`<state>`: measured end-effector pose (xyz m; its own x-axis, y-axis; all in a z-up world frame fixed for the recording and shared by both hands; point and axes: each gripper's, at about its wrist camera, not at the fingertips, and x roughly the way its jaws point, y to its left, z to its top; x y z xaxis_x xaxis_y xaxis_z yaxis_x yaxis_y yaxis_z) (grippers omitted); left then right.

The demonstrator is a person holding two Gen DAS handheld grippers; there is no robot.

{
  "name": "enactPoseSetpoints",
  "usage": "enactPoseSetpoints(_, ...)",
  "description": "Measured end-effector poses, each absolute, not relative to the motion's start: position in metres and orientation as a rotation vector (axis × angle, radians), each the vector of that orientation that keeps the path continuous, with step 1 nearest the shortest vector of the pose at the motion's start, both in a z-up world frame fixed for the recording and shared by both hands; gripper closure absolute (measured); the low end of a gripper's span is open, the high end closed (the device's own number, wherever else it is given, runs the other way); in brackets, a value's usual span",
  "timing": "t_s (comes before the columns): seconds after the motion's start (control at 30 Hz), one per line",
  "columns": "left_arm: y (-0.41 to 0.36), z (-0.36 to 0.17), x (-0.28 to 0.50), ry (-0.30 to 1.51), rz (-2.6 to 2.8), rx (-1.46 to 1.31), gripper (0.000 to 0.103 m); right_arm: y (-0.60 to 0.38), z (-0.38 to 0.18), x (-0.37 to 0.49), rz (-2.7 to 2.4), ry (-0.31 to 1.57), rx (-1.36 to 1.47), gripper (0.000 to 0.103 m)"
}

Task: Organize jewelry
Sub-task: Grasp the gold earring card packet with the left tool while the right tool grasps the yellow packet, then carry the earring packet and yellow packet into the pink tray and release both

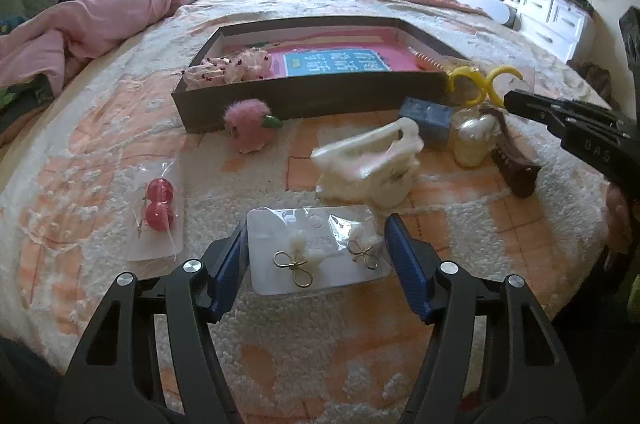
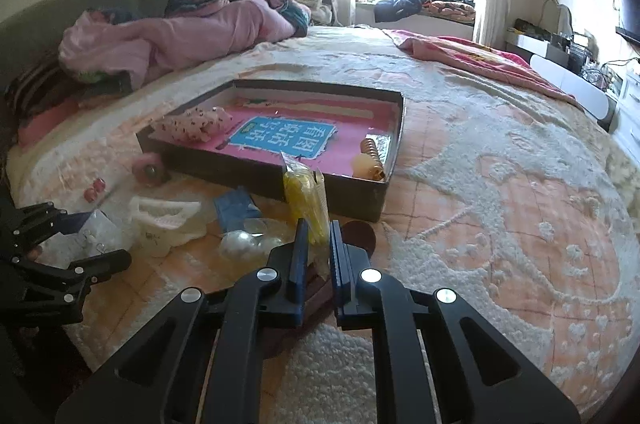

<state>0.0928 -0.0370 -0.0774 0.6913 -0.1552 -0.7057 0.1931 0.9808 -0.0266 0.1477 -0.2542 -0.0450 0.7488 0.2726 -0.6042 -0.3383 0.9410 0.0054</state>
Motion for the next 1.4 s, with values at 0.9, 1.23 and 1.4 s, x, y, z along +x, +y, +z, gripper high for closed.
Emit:
enactPoseSetpoints(0.9, -0.004, -0.033, 0.103, 0.666, -0.120, -0.040, 0.046, -0.223, -0.024, 0.126, 0.450, 0.596, -0.092, 0.093)
enactPoseSetpoints(1.23, 0.006, -0.017, 0.125, 0.628, -0.092, -0.073, 0.046, -0.212, -0.016, 0.143, 0.451, 0.582, -0.098, 0.093)
enactPoseSetpoints(1.4, 0.008, -0.007, 0.140, 0.604, -0.088, -0.081, 0.046, -0.212, -0.011, 0.152, 0.441, 0.570, -0.098, 0.093)
